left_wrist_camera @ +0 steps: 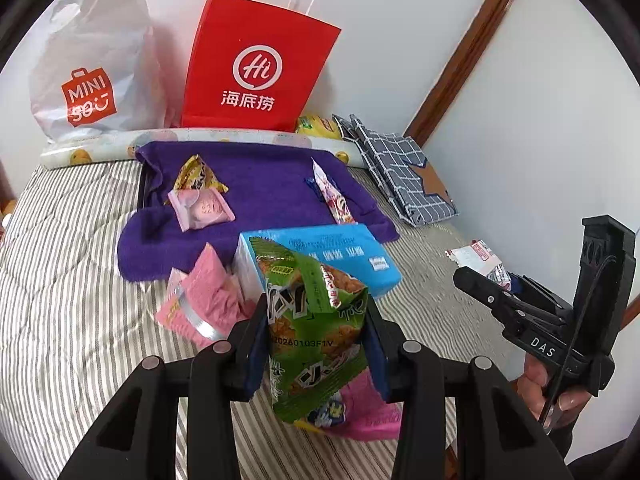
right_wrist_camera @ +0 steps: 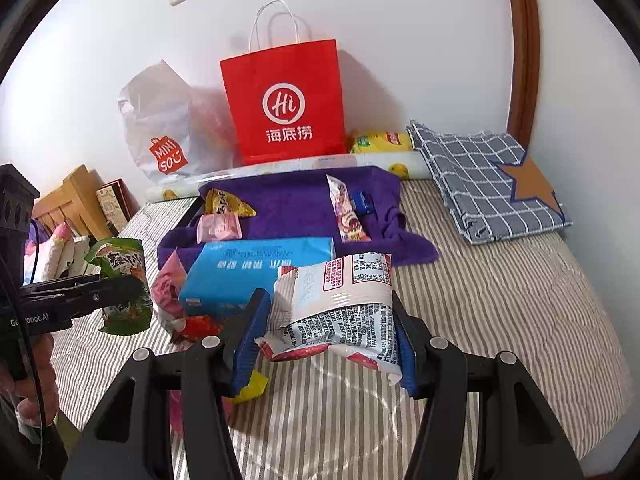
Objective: Organize snacks
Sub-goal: 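Carry the white packet and green chip bag over the purple towel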
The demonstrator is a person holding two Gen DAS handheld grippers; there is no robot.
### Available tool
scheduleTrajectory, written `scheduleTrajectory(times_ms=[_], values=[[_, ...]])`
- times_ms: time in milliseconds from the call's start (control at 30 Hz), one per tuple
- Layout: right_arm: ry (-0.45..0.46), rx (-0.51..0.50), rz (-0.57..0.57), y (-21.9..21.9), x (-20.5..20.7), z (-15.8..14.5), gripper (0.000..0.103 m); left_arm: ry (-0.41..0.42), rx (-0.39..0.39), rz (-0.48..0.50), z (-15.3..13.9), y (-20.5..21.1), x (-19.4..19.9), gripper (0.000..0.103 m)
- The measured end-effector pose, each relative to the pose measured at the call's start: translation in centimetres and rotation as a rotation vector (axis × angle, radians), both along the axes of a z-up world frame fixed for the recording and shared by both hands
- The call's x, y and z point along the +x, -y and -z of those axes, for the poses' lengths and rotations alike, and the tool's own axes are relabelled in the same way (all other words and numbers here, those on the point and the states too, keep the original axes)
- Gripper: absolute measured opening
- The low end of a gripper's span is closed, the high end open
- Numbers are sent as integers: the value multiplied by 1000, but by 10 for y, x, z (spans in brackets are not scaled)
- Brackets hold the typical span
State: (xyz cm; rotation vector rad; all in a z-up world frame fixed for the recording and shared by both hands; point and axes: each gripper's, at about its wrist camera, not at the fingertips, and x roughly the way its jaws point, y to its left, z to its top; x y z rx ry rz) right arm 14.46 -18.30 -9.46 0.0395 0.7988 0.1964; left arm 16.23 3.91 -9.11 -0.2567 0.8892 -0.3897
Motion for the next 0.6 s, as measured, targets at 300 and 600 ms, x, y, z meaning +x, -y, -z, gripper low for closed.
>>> scheduleTrajectory(times_ms=[300,600], values=[[49,-2,-22,-9,37,-17,56,18,7,-39,-13,-10,30,40],[70,4,-38,-17,83,-17,56,33,45,-37,-14,-10,71,40]])
